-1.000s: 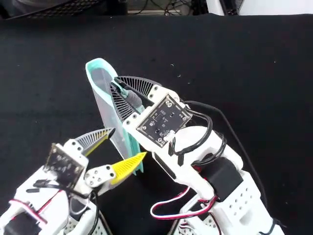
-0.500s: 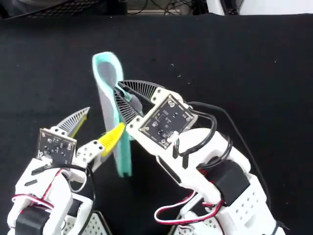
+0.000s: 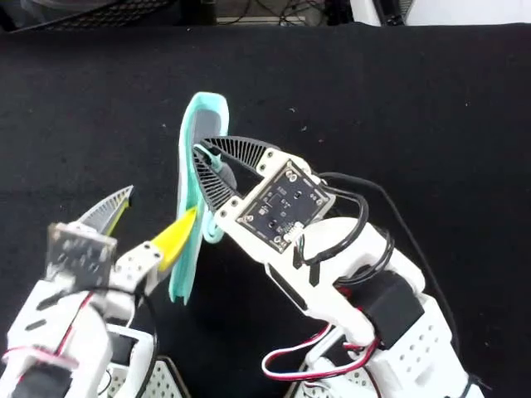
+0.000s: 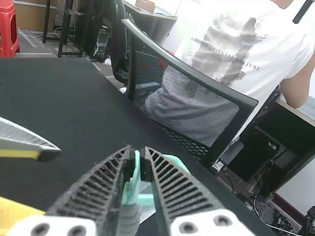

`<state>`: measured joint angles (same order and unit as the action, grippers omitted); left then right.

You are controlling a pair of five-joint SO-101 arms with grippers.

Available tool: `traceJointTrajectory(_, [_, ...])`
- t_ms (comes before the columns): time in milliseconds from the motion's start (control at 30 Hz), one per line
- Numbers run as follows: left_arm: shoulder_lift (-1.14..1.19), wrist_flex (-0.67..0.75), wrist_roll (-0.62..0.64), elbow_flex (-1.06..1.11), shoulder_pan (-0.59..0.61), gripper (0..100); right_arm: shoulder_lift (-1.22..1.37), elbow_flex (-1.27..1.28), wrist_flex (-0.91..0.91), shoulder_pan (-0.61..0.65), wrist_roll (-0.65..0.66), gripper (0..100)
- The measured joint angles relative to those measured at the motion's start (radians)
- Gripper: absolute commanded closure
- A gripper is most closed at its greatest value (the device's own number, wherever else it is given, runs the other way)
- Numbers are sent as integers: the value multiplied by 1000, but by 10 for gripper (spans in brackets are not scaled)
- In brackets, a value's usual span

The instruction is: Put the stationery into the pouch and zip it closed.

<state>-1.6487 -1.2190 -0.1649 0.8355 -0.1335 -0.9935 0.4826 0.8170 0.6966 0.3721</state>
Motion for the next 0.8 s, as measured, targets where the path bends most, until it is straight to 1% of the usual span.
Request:
traceJointTrajectory(100, [0,-86,2,-89,-77,690,0,0,0,2,0,986])
traceJointTrajectory(167, [0,-126,2,-120,-150,690,0,0,0,8,0,986])
traceJointTrajectory(233, [0,-141,2,-124,-226,690,0,0,0,17,0,986])
traceJointTrajectory(300, [0,-141,2,-121,-275,690,0,0,0,18,0,986])
traceJointTrajectory(567, [0,-51,0,-3,-299,690,0,0,0,18,0,986])
traceJointTrajectory(700, [0,8,43,37,-304,690,0,0,0,18,0,986])
traceJointTrajectory(800, [0,21,55,40,-308,690,0,0,0,18,0,986])
